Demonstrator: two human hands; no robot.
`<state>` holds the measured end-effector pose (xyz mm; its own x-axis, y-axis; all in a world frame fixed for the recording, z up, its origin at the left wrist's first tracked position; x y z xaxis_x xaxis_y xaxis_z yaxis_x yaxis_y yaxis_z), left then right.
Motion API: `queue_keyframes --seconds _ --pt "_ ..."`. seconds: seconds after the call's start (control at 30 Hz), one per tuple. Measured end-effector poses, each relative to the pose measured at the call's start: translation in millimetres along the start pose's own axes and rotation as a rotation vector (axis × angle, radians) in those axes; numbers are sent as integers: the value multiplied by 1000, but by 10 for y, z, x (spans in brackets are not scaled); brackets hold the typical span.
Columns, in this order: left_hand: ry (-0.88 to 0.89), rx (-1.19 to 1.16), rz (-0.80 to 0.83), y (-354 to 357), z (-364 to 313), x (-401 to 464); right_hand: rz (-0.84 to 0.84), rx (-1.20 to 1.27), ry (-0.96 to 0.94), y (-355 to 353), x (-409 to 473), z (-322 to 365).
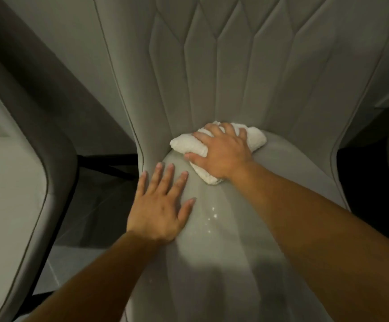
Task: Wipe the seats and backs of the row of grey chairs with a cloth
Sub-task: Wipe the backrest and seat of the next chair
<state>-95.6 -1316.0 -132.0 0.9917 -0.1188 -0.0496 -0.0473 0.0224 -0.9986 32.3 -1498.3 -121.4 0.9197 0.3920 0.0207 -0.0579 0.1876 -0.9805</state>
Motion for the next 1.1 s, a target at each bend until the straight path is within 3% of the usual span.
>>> queue_keyframes --seconds 0.17,0.27,0.33,0.47,0.57,0.63,0.7,0.77,0.87,0.97,1.03,1.1 --pt "-26 -45 -279 -56 72 245 -105 3 0 29 -4 -24" --pt "-347 -143 -460 -125 273 369 -85 1 -7 37 -29 -36" --pt "-516 -239 -404 -160 384 465 -76 -4 5 23 -24 -28" --pt "-492 -378 -312 -170 261 525 -153 -13 89 38 -34 54" --pt "-659 -613 -212 -192 155 589 -220 -36 131 33 -79 101" --pt "-822 -754 -206 -212 108 649 -227 14 157 -1 -80 105" --pt "-843 -743 -259 -193 64 619 -287 132 169 -57 -97 89" --pt "-802 -710 -331 -160 64 604 -454 248 157 -187 -121 59" --pt "-787 -632 -361 -188 108 660 -924 228 77 -507 -64 69" --pt "-792 -590 -409 -177 88 674 -1271 273 30 -962 223 278" --pt "-806 -567 -443 -165 66 671 -1357 263 -66 -1209 482 494" --pt "-808 -543 -459 -171 55 677 -1233 143 -160 -1331 714 725"
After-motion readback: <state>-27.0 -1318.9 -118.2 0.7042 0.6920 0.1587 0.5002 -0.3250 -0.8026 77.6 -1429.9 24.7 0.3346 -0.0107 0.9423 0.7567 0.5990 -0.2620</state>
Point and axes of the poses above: each hand's wrist, its own x-axis towards the middle knuckle, its own y-axis out of the palm, z = x × y, the point moved 1 cm from there along x, towards the middle knuckle, and after that the axes turned 6 degrees about -y, right-handed, at the moved point
